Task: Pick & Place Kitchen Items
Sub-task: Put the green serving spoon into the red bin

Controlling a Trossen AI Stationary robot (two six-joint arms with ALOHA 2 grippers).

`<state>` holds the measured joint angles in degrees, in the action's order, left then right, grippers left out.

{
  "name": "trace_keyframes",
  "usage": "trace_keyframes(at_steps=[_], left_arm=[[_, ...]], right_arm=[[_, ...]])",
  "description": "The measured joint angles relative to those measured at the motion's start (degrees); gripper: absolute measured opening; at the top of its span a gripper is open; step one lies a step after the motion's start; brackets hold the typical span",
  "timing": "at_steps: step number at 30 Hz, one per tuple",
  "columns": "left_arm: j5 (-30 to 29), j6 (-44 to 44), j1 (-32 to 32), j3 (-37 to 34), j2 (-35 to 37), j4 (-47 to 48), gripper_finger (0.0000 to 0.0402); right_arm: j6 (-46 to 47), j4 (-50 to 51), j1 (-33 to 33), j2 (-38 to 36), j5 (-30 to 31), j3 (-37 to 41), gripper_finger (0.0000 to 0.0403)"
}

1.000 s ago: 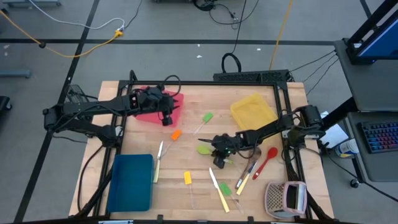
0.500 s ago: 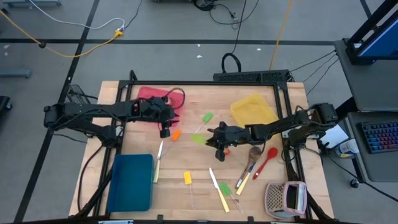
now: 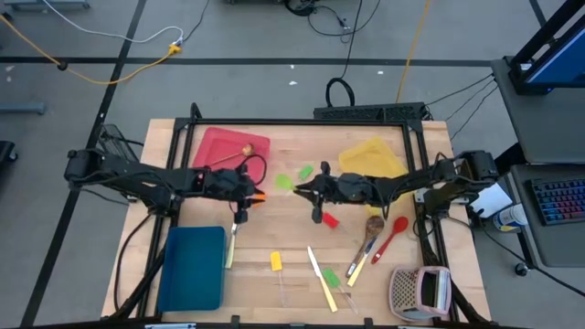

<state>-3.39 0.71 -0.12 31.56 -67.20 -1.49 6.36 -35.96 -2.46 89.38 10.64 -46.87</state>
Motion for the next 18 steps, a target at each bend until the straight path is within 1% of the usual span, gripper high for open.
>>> trace_keyframes(at_steps=[4, 6, 10, 12, 15, 18], left_arm=[[-0.25, -1.07, -1.88, -3.09, 0.0, -12.08, 0.0111], [-0.31, -1.05, -2.84, -4.31, 0.0, -17.74, 0.0111], [-1.67, -0.82, -4.5, -5.55, 0.0, -26.49, 0.0111], [-3.04, -0.82, -5.09, -5.6, -0.14, -29.55, 0.0111], [-4.81, -0.02, -5.92, -5.64, -2.33, -35.01, 0.0111], [-5.65, 1.75, -6.78, -5.17, -5.42, -42.89, 0.0111]], right_arm=[[-1.28, -4.56, 0.99, 0.54, -0.37, -0.01, 0.0031], [-2.52, -6.38, 1.11, 0.59, -1.56, -0.02, 0.0031], [-4.43, -15.05, 1.32, 0.59, -6.16, -0.02, 0.0037], [-4.8, -20.19, 1.32, 0.59, -6.89, -0.02, 0.0036], [-5.54, -25.05, 1.32, 0.55, -7.94, -0.15, 0.0032], [-5.56, -25.32, 1.26, 0.61, -7.92, -0.15, 0.0031]])
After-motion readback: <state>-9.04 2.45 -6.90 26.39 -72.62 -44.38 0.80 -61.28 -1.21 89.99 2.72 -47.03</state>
